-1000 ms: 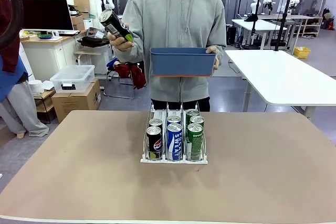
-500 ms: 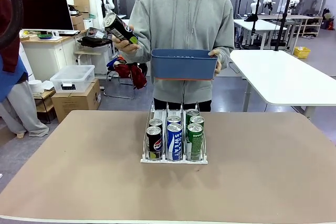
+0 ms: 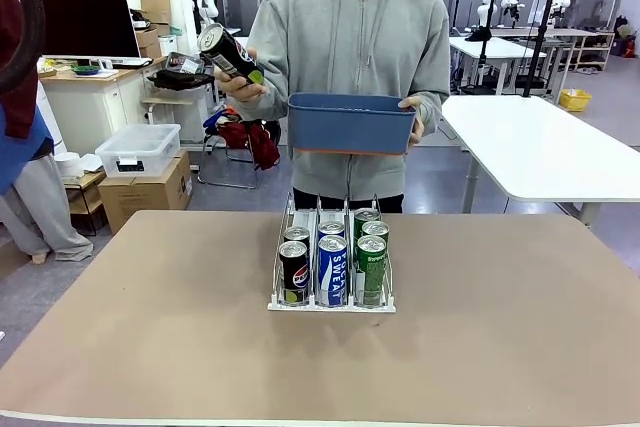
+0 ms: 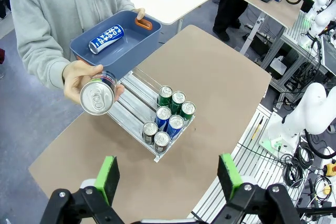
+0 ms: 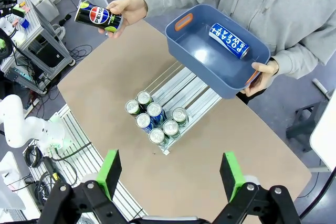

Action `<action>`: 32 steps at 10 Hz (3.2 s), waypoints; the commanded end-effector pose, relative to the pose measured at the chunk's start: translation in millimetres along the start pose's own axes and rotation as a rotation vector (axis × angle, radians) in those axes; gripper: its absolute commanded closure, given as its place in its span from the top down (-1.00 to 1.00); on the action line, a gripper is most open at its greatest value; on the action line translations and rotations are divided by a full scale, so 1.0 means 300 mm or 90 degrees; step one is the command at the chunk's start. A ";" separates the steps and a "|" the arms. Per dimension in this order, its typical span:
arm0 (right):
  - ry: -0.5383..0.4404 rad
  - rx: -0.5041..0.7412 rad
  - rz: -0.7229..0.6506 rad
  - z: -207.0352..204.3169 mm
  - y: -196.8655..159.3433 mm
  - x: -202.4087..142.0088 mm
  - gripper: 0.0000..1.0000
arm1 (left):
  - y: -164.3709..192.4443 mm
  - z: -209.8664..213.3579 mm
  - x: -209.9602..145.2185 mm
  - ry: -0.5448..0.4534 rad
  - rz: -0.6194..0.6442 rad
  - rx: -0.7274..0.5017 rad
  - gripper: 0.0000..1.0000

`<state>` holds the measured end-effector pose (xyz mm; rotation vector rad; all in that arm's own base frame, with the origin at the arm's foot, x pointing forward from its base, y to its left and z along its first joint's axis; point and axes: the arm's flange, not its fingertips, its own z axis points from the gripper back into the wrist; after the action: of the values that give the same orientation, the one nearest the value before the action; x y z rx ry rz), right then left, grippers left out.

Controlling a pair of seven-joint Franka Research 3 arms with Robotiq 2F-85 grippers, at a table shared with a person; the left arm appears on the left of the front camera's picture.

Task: Fill the beverage cans into the dispenser.
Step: Pick up the Pepsi coke handed by the human.

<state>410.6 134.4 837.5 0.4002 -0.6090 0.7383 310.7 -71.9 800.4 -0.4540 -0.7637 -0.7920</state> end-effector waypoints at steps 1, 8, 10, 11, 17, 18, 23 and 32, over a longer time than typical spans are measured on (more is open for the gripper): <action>0.003 0.003 -0.003 0.002 -0.002 -0.010 1.00 | 0.002 -0.003 -0.007 0.001 0.002 0.000 1.00; 0.003 0.003 -0.003 0.002 -0.002 -0.010 1.00 | 0.068 -0.193 0.012 -0.013 0.012 0.107 1.00; 0.003 0.003 -0.003 0.002 -0.002 -0.010 1.00 | 0.098 -0.256 -0.002 -0.019 0.005 0.125 1.00; 0.003 0.003 -0.003 0.002 -0.002 -0.010 1.00 | 0.110 -0.297 0.001 -0.025 -0.005 0.113 1.00; 0.003 0.003 -0.003 0.002 -0.002 -0.010 1.00 | 0.159 -0.411 -0.010 -0.069 0.004 0.116 1.00; 0.003 0.003 -0.003 0.002 -0.002 -0.010 1.00 | 0.156 -0.425 -0.014 -0.071 0.005 0.117 1.00; 0.003 0.003 -0.003 0.002 -0.002 -0.010 1.00 | 0.173 -0.419 0.003 -0.062 0.003 0.135 1.00; 0.003 0.003 -0.003 0.002 -0.002 -0.010 1.00 | 0.239 -0.509 0.021 -0.040 -0.007 0.170 1.00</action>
<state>410.7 134.5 837.3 0.4003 -0.6086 0.7383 433.0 -125.5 698.8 -0.2657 -0.9056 -0.6914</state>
